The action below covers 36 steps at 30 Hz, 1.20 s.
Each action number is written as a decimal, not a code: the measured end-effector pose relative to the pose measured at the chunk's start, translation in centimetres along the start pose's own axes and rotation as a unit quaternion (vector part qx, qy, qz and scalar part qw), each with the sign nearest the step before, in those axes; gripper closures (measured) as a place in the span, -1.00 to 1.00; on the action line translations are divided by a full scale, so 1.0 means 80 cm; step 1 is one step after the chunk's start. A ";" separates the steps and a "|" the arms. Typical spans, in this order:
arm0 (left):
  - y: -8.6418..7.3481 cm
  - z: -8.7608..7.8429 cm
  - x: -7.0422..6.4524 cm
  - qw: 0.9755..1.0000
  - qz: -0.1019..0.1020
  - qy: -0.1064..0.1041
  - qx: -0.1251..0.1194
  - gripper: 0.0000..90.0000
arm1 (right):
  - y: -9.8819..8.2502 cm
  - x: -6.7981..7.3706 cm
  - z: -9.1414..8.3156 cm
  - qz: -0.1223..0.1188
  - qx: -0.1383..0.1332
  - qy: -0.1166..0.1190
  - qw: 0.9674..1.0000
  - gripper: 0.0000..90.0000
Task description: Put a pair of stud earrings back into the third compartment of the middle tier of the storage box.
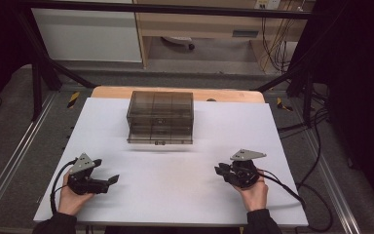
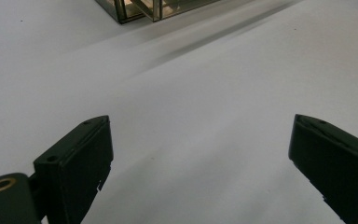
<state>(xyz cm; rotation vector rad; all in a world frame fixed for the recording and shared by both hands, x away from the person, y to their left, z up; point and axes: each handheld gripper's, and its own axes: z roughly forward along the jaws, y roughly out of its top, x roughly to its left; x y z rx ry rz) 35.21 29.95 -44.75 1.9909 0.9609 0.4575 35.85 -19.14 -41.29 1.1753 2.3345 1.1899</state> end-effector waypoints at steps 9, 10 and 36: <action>0.000 0.000 0.000 1.000 0.000 0.000 0.000 -0.87 | 0.034 0.007 0.015 -0.010 -0.016 0.008 1.000 0.66; 0.000 0.000 0.000 1.000 0.000 0.000 0.000 -0.87 | 0.038 0.009 0.016 -0.008 -0.016 0.009 1.000 0.66; -0.001 0.000 0.001 1.000 -0.002 -0.001 -0.001 -0.87 | 0.124 0.010 0.072 -0.021 -0.039 0.004 0.999 0.66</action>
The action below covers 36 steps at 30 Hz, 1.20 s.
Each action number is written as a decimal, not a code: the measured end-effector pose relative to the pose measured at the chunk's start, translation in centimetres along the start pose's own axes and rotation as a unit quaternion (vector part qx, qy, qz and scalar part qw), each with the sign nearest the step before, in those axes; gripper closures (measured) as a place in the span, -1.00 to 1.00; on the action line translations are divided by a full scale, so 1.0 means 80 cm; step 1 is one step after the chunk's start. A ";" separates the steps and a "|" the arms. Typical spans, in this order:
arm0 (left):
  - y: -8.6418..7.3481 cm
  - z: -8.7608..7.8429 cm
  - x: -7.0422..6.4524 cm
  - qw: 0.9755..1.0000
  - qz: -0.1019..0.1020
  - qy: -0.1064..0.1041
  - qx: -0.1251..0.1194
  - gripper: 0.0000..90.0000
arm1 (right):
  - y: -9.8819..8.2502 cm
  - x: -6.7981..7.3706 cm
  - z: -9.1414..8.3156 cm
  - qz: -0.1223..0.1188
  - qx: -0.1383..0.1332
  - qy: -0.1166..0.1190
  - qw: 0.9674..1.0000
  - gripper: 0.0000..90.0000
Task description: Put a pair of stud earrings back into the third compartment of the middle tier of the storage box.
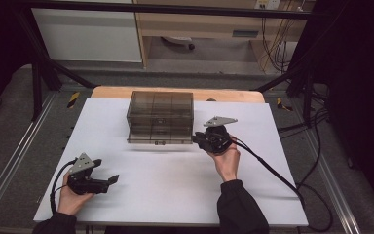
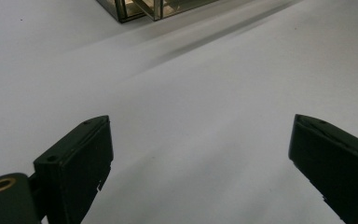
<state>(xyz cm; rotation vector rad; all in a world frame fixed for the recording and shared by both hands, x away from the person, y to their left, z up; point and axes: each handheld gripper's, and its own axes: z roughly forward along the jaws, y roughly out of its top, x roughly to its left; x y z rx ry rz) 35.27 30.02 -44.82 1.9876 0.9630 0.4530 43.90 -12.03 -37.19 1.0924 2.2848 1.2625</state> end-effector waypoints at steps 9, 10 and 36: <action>0.000 0.000 0.000 1.000 0.000 -0.001 -0.001 -0.87 | 0.016 -0.005 0.027 0.001 0.000 -0.005 1.000 0.66; 0.000 0.000 0.000 1.000 0.000 -0.001 -0.001 -0.87 | 0.016 -0.005 0.027 0.001 0.000 -0.005 1.000 0.66; 0.000 0.000 0.000 1.000 0.000 -0.002 0.000 -0.87 | 0.012 -0.007 0.085 0.007 0.016 0.004 1.000 0.65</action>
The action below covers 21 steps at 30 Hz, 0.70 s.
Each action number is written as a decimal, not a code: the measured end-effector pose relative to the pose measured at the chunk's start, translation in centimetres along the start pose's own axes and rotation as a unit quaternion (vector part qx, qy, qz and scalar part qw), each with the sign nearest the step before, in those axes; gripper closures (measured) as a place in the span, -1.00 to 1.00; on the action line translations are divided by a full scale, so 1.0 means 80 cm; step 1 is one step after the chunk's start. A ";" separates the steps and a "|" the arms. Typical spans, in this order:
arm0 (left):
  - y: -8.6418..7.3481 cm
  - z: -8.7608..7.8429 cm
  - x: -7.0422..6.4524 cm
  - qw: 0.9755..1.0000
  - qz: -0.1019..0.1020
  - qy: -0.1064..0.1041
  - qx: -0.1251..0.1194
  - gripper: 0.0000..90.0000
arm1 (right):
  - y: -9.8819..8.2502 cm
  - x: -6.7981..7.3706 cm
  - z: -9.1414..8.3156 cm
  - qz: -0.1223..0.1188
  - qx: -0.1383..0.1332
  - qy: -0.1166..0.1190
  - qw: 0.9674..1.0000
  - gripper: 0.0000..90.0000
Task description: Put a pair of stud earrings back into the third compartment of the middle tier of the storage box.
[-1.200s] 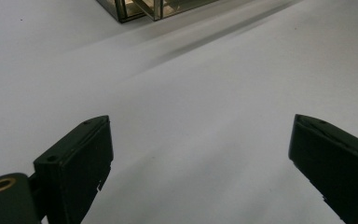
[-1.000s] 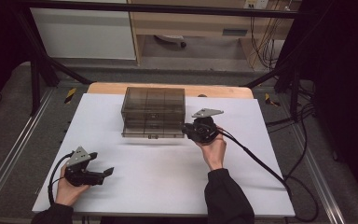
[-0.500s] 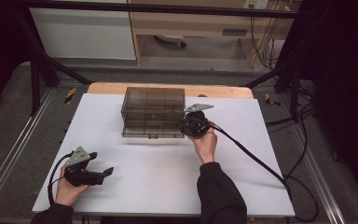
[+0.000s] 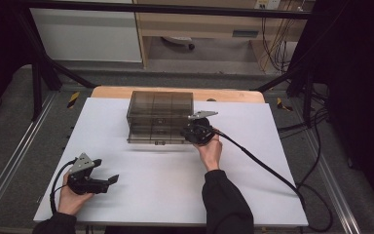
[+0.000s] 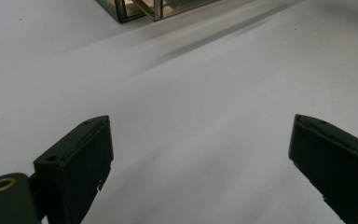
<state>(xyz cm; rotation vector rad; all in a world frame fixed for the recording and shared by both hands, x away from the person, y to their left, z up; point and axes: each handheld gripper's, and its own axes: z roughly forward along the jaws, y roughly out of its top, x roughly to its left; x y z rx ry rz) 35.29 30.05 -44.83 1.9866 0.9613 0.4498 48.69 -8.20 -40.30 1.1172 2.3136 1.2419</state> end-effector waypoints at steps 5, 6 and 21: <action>0.000 0.000 0.000 1.000 0.000 0.000 0.000 -0.87 | -0.003 0.000 0.005 0.001 0.005 0.003 1.000 0.63; 0.000 0.000 0.000 1.000 0.000 0.000 0.000 -0.87 | -0.004 0.000 0.006 0.002 0.004 0.004 1.000 0.62; 0.000 0.000 0.000 1.000 0.000 0.001 0.000 -0.87 | 0.006 0.008 -0.025 -0.013 -0.012 0.010 1.000 0.07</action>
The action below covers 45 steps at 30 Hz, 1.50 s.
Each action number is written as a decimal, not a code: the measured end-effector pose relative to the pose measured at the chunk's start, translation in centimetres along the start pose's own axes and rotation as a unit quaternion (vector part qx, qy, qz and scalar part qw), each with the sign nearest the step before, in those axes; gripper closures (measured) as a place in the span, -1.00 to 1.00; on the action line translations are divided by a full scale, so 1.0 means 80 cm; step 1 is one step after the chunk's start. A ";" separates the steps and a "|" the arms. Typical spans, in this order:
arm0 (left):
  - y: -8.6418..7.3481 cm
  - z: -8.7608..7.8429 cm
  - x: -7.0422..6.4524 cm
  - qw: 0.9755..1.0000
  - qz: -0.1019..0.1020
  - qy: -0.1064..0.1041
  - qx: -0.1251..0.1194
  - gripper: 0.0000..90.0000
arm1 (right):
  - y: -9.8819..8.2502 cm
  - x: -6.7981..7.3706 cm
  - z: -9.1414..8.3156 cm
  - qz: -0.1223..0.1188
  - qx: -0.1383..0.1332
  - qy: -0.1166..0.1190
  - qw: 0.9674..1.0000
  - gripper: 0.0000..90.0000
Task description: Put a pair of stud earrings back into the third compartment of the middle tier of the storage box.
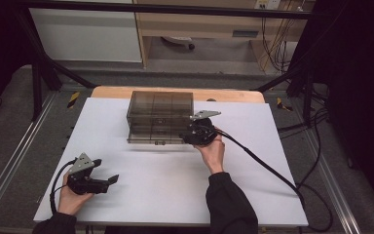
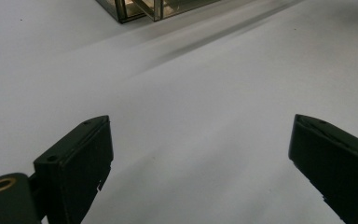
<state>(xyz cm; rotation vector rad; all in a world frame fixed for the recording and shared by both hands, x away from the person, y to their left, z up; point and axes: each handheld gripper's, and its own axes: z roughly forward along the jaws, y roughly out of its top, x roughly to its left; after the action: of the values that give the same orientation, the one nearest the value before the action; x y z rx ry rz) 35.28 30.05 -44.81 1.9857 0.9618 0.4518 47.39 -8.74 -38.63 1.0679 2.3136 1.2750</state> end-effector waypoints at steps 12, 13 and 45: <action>0.000 0.000 -0.001 1.000 0.001 0.000 0.001 -0.87 | -0.006 0.002 -0.034 0.000 -0.004 -0.005 1.000 -0.59; 0.000 0.001 -0.001 1.000 0.001 0.000 0.002 -0.87 | -0.006 0.002 -0.034 0.000 -0.004 -0.005 1.000 -0.59; 0.000 0.002 -0.002 1.000 0.005 0.000 0.005 -0.87 | -0.099 -0.041 -0.135 0.041 -0.035 0.000 0.999 -0.99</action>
<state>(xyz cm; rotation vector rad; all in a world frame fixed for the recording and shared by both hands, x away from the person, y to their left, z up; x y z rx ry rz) 35.28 29.82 -44.88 2.0004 0.9571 0.4528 39.83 -20.26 -39.30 1.1492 2.2289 1.3739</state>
